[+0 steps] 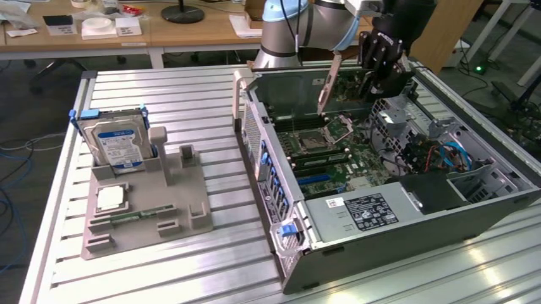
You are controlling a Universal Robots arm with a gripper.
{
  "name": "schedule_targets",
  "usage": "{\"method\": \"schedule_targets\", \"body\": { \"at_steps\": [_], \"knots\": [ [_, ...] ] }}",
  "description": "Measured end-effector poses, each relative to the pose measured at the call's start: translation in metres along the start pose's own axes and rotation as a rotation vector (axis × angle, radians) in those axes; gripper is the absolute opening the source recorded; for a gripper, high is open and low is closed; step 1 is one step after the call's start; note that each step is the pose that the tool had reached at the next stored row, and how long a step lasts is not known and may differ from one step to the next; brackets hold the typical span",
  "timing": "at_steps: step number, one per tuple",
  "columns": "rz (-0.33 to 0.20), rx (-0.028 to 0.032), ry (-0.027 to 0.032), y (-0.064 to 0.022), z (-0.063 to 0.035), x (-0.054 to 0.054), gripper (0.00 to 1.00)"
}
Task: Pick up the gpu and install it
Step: 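Insert the gpu into the slot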
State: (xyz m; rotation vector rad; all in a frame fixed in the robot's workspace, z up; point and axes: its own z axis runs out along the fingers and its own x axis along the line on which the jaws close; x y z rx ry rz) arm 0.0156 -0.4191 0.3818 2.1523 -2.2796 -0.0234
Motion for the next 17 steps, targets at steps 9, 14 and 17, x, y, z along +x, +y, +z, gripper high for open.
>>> {"method": "schedule_targets", "body": {
  "at_steps": [9, 14, 17],
  "knots": [
    [0.0, 0.0001, 0.0, 0.0, 0.0, 0.0, 0.3],
    [0.0, 0.0, -0.0002, 0.0, 0.0004, 0.0, 0.3],
    [-0.003, 0.0, 0.0, 0.0, 0.0054, 0.0003, 0.3]
  ]
}}
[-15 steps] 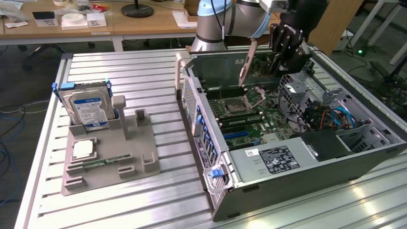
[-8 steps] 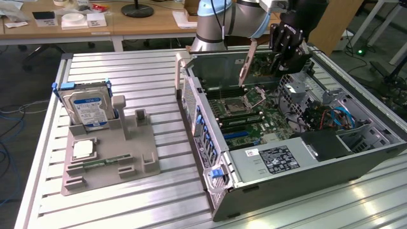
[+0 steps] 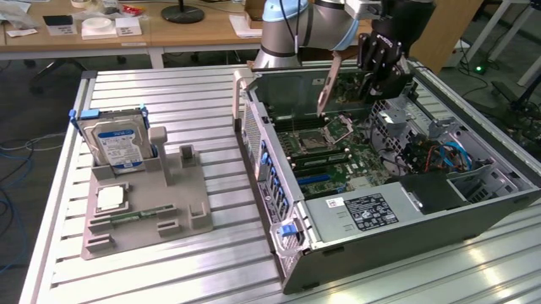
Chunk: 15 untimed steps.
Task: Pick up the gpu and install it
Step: 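Insert the gpu into the slot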
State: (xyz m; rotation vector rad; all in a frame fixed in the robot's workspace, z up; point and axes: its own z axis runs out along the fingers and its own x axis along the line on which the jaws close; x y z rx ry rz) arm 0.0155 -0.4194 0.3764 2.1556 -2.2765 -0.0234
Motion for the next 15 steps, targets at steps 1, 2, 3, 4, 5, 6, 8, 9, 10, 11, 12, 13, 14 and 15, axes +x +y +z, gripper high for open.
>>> {"method": "schedule_targets", "body": {
  "at_steps": [1, 2, 3, 4, 5, 6, 8, 9, 10, 11, 12, 13, 14, 15],
  "knots": [
    [-0.001, 0.0, 0.0, 0.0, 0.0018, 0.0, 0.3],
    [-0.001, 0.0, 0.0, 0.0, 0.0036, 0.0, 0.3],
    [-0.001, 0.0001, -0.0001, 0.0, 0.0054, 0.0, 0.3],
    [-0.001, 0.0007, 0.0001, 0.0014, 0.0071, 0.0, 0.3],
    [0.0, 0.0032, 0.0002, 0.0042, 0.0089, 0.0, 0.3],
    [0.001, 0.0033, 0.0001, 0.0068, 0.0107, 0.001, 0.3],
    [0.001, 0.0033, 0.0002, 0.0092, 0.014, 0.001, 0.3],
    [0.001, 0.0027, 0.0004, 0.0092, 0.0147, 0.001, 0.3],
    [0.001, 0.0026, 0.0019, 0.0093, 0.0155, 0.001, 0.3],
    [0.001, 0.0027, 0.0048, 0.0104, 0.0161, 0.001, 0.3],
    [0.002, 0.0028, 0.0067, 0.013, 0.0174, 0.001, 0.3],
    [0.006, 0.0028, 0.0069, 0.0141, 0.0176, 0.001, 0.3],
    [0.013, 0.0028, 0.0067, 0.0146, 0.0182, 0.001, 0.3],
    [0.019, 0.0027, 0.007, 0.015, 0.0197, 0.001, 0.3]
  ]
}}
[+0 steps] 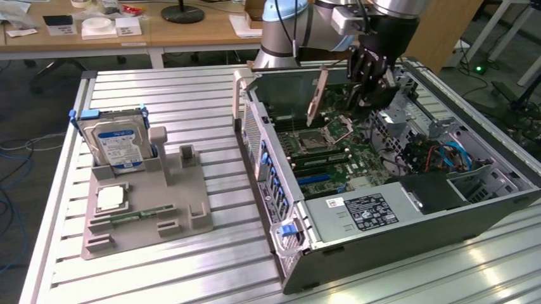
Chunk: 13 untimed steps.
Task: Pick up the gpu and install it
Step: 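Insert the gpu into the slot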
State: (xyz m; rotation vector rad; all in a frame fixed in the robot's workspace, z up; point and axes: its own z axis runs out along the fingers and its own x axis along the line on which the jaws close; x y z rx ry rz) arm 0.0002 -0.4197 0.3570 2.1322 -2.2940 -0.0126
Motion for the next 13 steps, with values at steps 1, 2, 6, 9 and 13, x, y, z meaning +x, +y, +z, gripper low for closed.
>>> {"method": "schedule_targets", "body": {
  "at_steps": [1, 2, 6, 9, 13],
  "knots": [
    [0.004, 0.0002, 0.0017, 0.0002, 0.0013, 0.0, 0.3],
    [0.007, 0.0004, 0.0053, 0.0002, 0.0023, 0.0, 0.3],
    [0.008, 0.0007, 0.008, 0.0005, 0.0089, 0.001, 0.3],
    [0.008, 0.0008, 0.0091, 0.0038, 0.0142, 0.001, 0.3],
    [0.008, 0.0017, 0.0219, 0.0097, 0.019, 0.001, 0.3]
  ]
}}
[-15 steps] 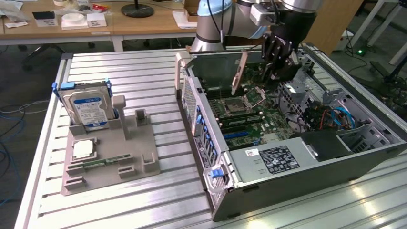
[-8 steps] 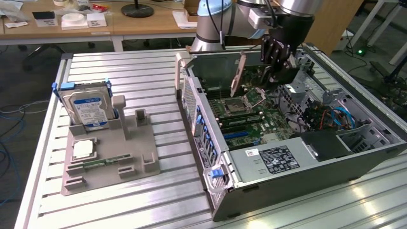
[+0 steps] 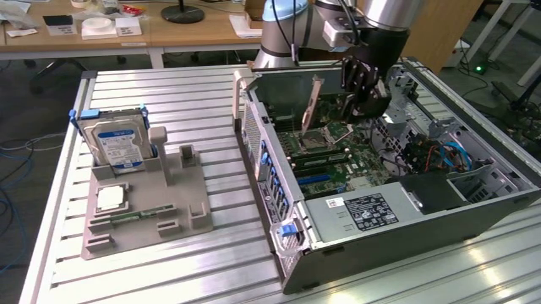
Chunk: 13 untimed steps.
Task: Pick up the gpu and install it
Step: 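Insert the gpu into the slot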
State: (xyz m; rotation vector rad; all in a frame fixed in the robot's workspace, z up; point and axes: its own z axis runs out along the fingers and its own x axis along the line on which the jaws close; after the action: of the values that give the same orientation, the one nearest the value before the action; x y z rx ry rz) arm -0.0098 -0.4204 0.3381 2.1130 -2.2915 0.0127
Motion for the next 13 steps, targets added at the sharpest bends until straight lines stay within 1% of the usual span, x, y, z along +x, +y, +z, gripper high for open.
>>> {"method": "schedule_targets", "body": {
  "at_steps": [1, 2, 4, 8, 10, 13],
  "knots": [
    [0.0, -0.0001, 0.0003, 0.0005, 0.0018, 0.0, 0.3],
    [-0.001, -0.0005, 0.0006, 0.0003, 0.0061, 0.002, 0.3],
    [-0.002, -0.0006, 0.0003, 0.0011, 0.0097, 0.003, 0.3],
    [-0.007, -0.0006, 0.0005, 0.0093, 0.0171, 0.003, 0.3],
    [-0.009, 0.0021, 0.0003, 0.0105, 0.02, 0.004, 0.3],
    [-0.012, 0.0028, 0.0002, 0.0114, 0.0254, 0.003, 0.3]
  ]
}}
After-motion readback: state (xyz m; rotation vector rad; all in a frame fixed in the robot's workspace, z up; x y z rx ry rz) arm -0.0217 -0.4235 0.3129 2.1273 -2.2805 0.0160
